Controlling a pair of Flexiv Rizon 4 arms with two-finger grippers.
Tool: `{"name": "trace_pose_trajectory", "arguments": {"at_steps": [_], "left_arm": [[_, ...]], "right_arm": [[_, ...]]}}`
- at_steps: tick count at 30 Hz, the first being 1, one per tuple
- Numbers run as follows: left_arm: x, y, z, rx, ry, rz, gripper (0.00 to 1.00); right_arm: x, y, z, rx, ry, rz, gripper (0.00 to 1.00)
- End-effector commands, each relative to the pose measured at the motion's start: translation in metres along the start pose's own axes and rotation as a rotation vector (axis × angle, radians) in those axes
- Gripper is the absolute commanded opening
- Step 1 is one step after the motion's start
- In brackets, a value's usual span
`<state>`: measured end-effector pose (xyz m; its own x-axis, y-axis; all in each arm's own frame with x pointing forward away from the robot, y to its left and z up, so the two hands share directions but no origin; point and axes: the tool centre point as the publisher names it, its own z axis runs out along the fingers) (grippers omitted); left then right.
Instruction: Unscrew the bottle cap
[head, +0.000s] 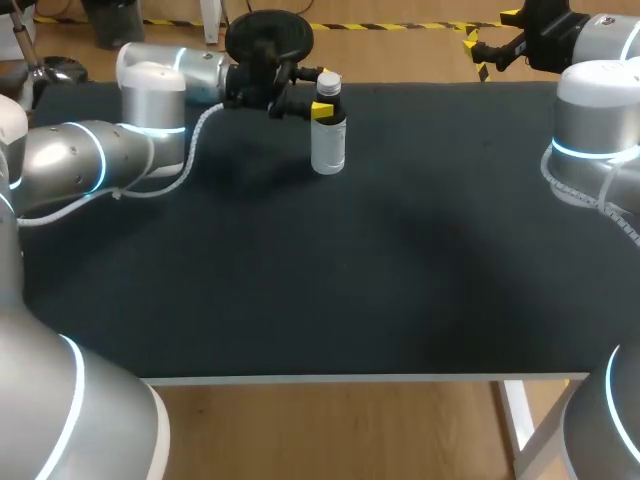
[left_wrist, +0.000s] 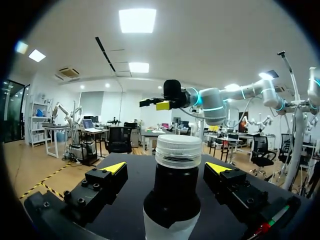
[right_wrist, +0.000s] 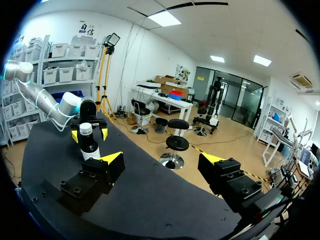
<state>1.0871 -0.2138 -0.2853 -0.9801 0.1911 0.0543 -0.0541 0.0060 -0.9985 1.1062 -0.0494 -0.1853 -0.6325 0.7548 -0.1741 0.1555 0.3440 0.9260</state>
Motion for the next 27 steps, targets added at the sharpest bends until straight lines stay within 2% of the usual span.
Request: {"name": "trace_pose_trajectory", "arguments": {"at_steps": [1, 3, 7, 8, 9, 10, 20, 27], "left_arm": [[-0.0061, 0.0029, -0.0012, 0.005, 0.145, 0.0, 0.84], [-0.0055, 0.0025, -0.0014, 0.005, 0.147, 0.001, 0.63], [-0.0052, 0.002, -0.0016, 0.001, 0.149, 0.001, 0.44], [-0.0049, 0.0016, -0.0017, 0.001, 0.149, 0.002, 0.34], [-0.0047, 0.0012, -0.0019, 0.001, 0.148, 0.004, 0.06], [-0.0045, 0.0007, -0.0021, 0.001, 0.148, 0.005, 0.0], [-0.0025, -0.0039, -0.0053, 0.002, 0.147, 0.031, 0.0], [-0.0014, -0.0009, -0.0087, -0.002, 0.148, 0.036, 0.0]], "right_arm": [[0.0001, 0.0, -0.0009, 0.0, 0.001, 0.0, 1.0], [0.0001, 0.0, -0.0009, 0.0, 0.001, 0.0, 1.0], [0.0001, 0.0, -0.0009, 0.0, 0.001, 0.0, 1.0], [0.0001, 0.0, -0.0009, 0.0, 0.001, 0.0, 1.0], [0.0001, 0.0, -0.0009, 0.0, 0.001, 0.0, 1.0], [0.0001, 0.0, -0.0009, 0.0, 0.001, 0.0, 1.0], [0.0001, 0.0, -0.0009, 0.0, 0.001, 0.0, 1.0], [0.0001, 0.0, -0.0009, 0.0, 0.001, 0.0, 1.0]]}}
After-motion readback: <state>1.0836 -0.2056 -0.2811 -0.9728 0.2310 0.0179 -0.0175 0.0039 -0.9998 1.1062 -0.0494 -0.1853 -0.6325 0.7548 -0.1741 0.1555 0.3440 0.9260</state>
